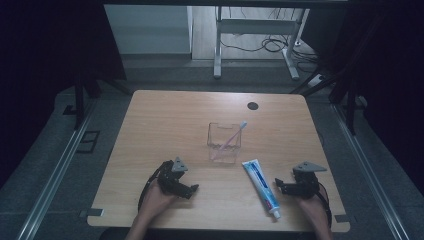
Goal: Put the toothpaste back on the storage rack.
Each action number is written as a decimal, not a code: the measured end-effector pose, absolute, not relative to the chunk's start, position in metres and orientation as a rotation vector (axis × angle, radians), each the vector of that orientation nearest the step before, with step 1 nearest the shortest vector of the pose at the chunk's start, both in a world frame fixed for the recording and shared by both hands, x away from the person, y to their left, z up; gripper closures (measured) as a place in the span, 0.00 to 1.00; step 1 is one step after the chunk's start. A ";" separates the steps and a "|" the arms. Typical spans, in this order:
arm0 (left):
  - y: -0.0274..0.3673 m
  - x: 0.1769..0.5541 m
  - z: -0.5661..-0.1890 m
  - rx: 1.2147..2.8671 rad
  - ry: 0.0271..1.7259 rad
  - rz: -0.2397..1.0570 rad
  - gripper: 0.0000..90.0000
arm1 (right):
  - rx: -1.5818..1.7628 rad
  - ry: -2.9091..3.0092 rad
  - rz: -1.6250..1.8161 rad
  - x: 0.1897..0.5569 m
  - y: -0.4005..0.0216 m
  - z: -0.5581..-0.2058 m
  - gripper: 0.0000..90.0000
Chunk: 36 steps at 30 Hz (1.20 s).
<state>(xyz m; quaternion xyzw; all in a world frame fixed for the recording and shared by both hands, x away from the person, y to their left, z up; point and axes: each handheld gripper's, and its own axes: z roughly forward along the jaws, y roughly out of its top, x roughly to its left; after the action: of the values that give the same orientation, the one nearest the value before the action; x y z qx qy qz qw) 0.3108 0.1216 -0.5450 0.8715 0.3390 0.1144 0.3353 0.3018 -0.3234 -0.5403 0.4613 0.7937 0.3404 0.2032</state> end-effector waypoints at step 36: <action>0.122 0.311 -0.545 2.266 0.902 0.301 0.00 | 1.159 2.410 1.104 0.274 -0.283 -0.500 0.59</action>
<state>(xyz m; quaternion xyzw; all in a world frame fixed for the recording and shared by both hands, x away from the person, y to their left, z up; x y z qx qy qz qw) 0.3107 0.1217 -0.5450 0.8688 0.3457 0.1154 0.3353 0.2740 -0.2833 -0.4996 0.3975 0.8266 0.3787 0.1239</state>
